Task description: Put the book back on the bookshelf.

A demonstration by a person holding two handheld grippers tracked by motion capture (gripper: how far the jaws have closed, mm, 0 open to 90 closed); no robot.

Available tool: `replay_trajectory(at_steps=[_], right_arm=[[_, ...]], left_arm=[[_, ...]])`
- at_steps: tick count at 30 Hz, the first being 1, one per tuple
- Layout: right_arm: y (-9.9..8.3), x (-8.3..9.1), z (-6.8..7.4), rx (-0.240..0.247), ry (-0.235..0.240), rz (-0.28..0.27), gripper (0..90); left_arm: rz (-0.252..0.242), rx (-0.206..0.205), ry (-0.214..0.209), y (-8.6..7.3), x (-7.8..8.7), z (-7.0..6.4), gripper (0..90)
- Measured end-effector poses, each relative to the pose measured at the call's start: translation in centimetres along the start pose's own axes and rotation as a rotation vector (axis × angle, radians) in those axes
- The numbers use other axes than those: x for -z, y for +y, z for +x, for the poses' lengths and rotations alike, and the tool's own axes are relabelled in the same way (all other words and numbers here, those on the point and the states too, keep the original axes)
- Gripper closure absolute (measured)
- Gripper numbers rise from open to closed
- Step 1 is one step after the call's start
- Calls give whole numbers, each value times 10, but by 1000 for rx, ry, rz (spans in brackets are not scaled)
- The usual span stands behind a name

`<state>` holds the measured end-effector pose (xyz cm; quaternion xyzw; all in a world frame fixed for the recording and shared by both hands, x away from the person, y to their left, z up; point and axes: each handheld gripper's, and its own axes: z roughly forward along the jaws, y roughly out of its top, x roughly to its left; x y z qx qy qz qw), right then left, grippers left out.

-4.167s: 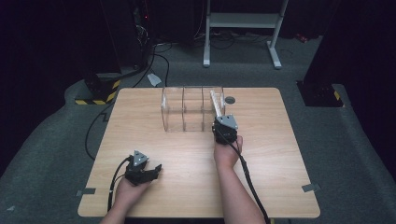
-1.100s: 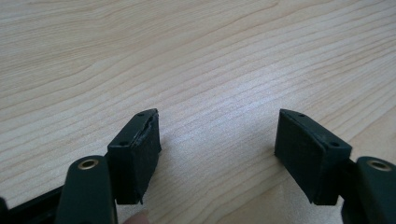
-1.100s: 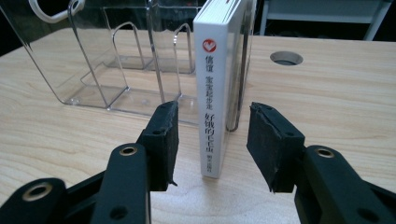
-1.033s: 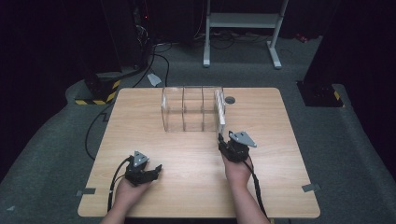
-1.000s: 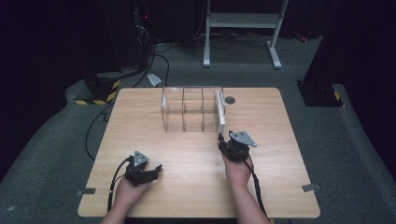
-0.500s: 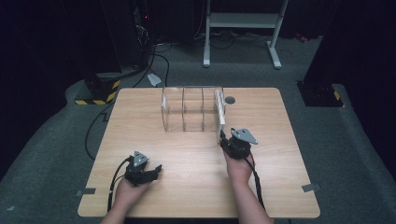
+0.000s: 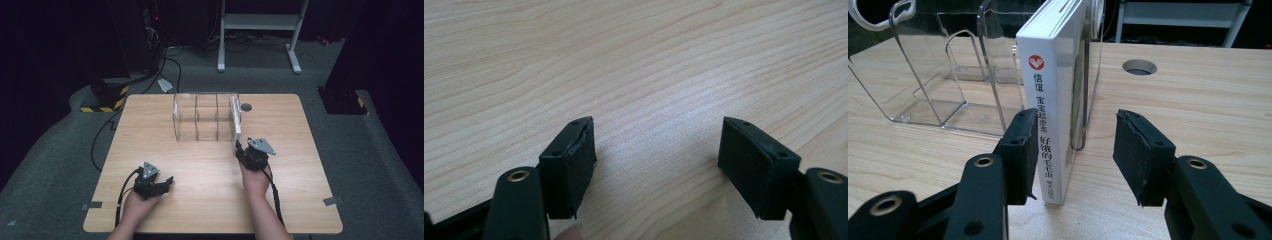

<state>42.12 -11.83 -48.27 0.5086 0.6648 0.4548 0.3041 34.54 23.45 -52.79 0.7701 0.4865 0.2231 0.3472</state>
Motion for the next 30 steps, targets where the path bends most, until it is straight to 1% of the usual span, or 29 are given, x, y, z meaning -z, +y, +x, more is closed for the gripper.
replay_trajectory(at_steps=[3,6,10,12,15,17,20,22,23,24,25,27,30], right_arm=[[0,0,0,-5,-2,1,523],[1,-1,0,1,-5,2,523],[1,-3,0,-10,-4,3,518],[1,-4,0,0,-4,2,519],[2,-4,1,1,-4,5,522],[2,-5,2,8,2,0,525],[3,-6,3,5,8,-4,539],[3,-5,4,9,10,-10,570],[2,-3,5,8,17,-14,649],[1,-2,5,16,28,-22,703],[0,0,7,25,23,-33,744],[-2,3,9,31,24,-35,799],[-2,5,12,56,37,-44,848]], left_arm=[[-1,0,0,0,0,0,310],[-1,0,0,0,0,0,310],[-4,1,0,0,0,0,310],[-3,0,-1,0,0,0,310],[-4,0,0,0,0,0,310],[-4,0,0,0,0,0,309],[-2,0,-1,0,0,0,310],[-4,1,0,0,0,0,310],[-4,1,0,0,0,0,310],[-4,1,0,0,0,0,310],[-4,0,0,0,0,0,310],[-4,1,0,0,0,0,310],[-4,0,1,0,0,0,310]])
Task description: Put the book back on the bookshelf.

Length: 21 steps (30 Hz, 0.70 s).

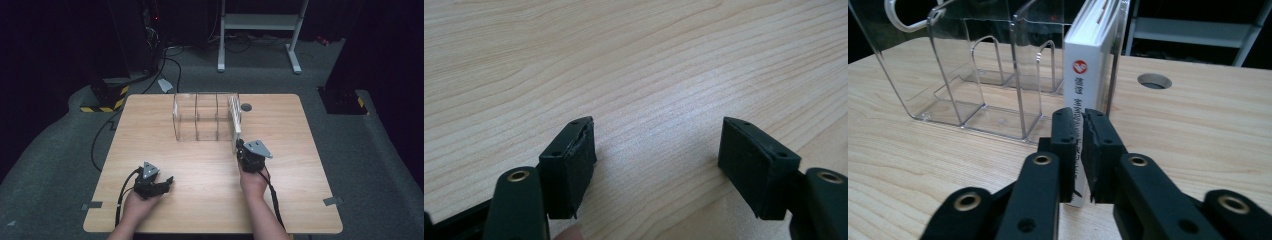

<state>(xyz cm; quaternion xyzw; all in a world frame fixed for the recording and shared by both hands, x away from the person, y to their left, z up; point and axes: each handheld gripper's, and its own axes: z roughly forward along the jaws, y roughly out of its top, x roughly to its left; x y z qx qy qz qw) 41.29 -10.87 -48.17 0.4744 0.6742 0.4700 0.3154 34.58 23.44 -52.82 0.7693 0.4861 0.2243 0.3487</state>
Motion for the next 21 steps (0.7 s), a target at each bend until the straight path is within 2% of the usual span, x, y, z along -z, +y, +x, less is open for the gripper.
replay_trajectory(at_steps=[4,11,21], right_arm=[[2,-1,2,8,12,3,851],[3,-7,2,-6,1,14,818],[5,-10,4,-2,-2,17,797]], left_arm=[[0,0,0,0,0,0,310],[0,2,0,0,0,0,310],[0,2,-1,0,0,0,309]])
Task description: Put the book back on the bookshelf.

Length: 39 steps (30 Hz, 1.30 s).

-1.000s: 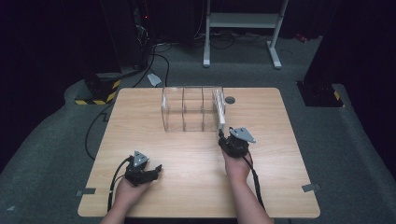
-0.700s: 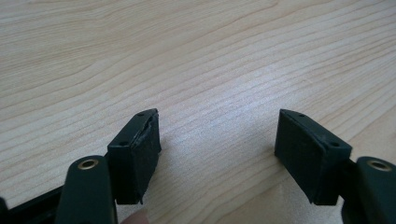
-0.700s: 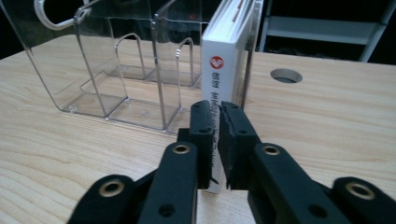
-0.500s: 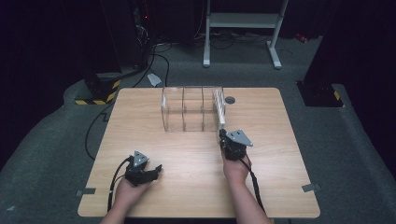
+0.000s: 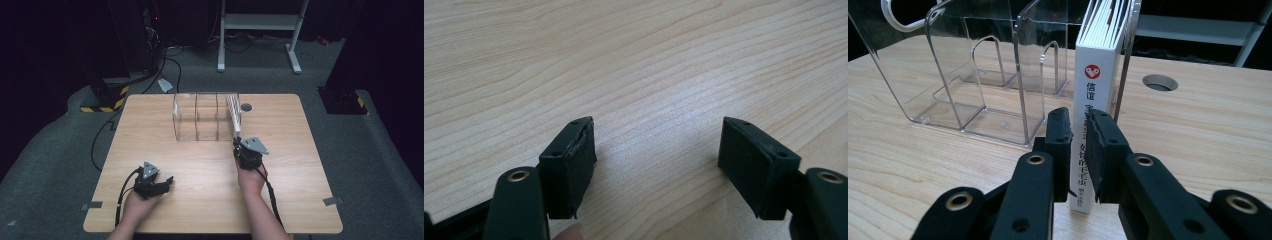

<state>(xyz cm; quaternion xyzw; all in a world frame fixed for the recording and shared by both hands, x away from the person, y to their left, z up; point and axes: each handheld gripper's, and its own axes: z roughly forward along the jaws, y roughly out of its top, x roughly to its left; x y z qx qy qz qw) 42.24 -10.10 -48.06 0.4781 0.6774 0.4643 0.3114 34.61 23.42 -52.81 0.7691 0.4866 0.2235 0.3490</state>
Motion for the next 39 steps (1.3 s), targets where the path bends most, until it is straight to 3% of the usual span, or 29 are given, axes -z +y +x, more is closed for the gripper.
replay_trajectory(at_steps=[39], right_arm=[[5,-11,-1,-23,-21,2,757]], left_arm=[[-1,0,1,0,0,0,310]])
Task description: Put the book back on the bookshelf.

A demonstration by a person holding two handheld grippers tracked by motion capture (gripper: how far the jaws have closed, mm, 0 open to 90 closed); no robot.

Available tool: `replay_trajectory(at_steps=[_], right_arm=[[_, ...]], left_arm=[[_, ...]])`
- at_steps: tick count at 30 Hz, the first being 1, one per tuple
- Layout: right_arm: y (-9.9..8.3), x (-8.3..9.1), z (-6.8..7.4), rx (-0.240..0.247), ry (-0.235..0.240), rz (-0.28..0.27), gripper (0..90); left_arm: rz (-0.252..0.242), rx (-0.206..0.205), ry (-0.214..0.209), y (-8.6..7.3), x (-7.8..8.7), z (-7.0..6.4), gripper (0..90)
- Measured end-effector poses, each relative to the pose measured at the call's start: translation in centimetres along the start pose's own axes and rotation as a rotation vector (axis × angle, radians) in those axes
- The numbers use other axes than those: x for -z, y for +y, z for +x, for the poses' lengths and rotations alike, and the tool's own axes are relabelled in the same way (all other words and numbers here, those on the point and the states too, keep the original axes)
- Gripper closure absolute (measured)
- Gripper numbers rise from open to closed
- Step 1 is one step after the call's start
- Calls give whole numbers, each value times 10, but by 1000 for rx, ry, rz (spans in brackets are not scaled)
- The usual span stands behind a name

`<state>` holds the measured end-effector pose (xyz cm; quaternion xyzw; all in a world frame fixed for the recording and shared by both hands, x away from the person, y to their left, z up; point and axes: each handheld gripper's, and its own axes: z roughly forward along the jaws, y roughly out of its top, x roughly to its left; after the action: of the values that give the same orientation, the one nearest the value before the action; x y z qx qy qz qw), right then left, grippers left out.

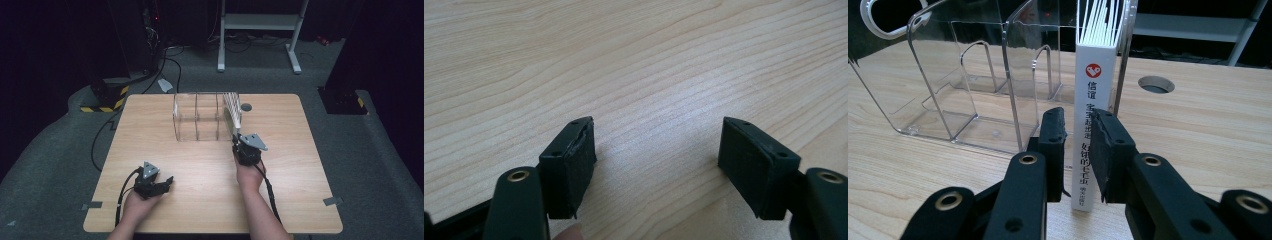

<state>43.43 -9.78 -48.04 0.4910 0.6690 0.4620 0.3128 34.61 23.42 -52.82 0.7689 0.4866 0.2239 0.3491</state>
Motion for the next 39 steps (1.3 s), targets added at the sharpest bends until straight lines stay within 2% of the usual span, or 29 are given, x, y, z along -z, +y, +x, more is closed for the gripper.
replay_trajectory(at_steps=[24,34,39], right_arm=[[-5,11,2,14,24,3,708],[-19,24,3,42,50,37,648],[-28,34,1,52,65,67,589]], left_arm=[[1,0,-1,0,0,0,309],[1,3,-2,0,0,0,310],[0,2,0,1,-1,0,310]])
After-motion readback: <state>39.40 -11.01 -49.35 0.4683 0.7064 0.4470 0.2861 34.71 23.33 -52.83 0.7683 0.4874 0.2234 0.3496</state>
